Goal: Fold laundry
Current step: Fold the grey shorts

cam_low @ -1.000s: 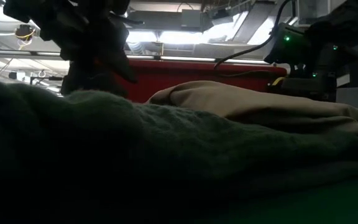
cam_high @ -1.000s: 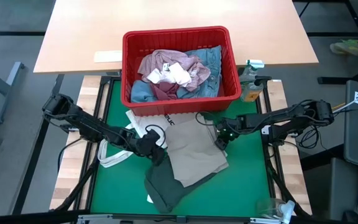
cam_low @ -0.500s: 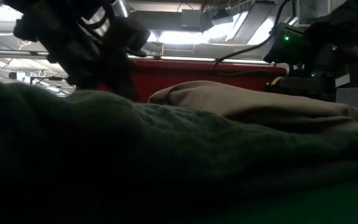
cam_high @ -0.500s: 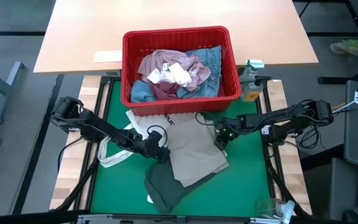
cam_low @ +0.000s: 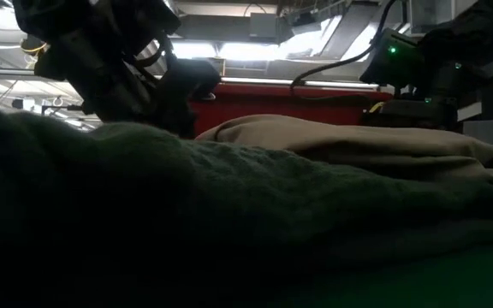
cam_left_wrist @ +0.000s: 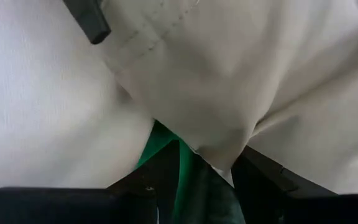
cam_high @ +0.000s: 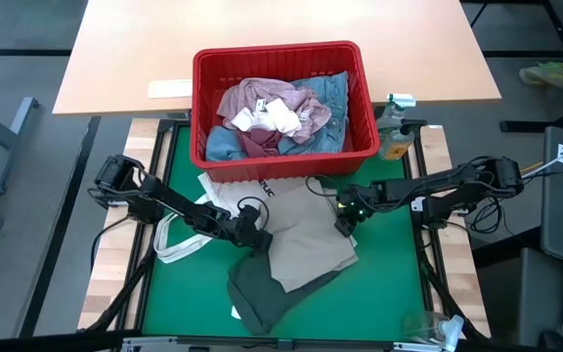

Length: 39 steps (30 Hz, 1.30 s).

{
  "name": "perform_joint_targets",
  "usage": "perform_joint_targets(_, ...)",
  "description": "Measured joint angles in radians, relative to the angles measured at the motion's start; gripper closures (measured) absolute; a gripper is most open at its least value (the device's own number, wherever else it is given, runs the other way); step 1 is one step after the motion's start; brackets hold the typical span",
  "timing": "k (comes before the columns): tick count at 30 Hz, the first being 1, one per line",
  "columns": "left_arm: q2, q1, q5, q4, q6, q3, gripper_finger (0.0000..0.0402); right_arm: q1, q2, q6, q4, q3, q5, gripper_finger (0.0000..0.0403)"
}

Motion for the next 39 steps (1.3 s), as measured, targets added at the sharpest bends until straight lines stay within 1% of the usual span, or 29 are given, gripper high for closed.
perform_joint_targets(2,0.000,0.000,-0.005,0.001,0.012,0.000,0.0269,0.000,0.000,0.000,0.019,0.000,0.000,0.0245)
perform_joint_targets(5,0.000,0.000,-0.015,0.004,0.035,0.000,0.0285,0.000,0.000,0.000,0.060,0.000,0.000,0.0285)
perform_joint_targets(11,0.000,0.000,-0.019,0.008,0.076,0.000,0.0351,0.000,0.000,0.000,0.116,0.000,0.000,0.0381)
perform_joint_targets(13,0.000,0.000,-0.019,0.008,0.090,0.000,0.0378,0.000,0.000,0.000,0.117,0.000,0.000,0.0396)
perform_joint_targets(14,0.000,0.000,-0.019,0.008,0.095,0.000,0.0389,0.000,0.000,0.004,0.119,0.000,0.000,0.0395)
perform_joint_targets(16,-0.004,0.000,-0.019,0.006,0.096,0.000,0.0396,0.000,0.000,0.020,0.118,0.006,-0.010,0.0386)
perform_joint_targets(18,-0.016,0.000,-0.014,0.004,0.097,0.000,0.0396,0.000,0.000,0.018,0.117,0.018,-0.034,0.0384)
perform_joint_targets(22,-0.076,0.000,-0.002,0.000,0.097,0.000,0.0399,0.000,-0.002,-0.001,0.119,0.057,-0.071,0.0399)
perform_joint_targets(26,-0.151,0.000,0.008,0.002,0.097,0.000,0.0400,0.000,-0.002,-0.038,0.116,0.110,-0.100,0.0395)
perform_joint_targets(31,-0.224,-0.007,0.024,0.002,0.097,0.000,0.0401,0.000,-0.003,-0.071,0.113,0.180,-0.150,0.0400)
perform_joint_targets(35,-0.257,-0.010,0.024,-0.009,0.114,0.000,0.0401,0.000,-0.003,-0.098,0.092,0.225,-0.158,0.0400)
perform_joint_targets(39,-0.258,-0.010,0.026,-0.043,0.123,0.000,0.0401,-0.001,-0.003,-0.094,0.047,0.228,-0.157,0.0398)
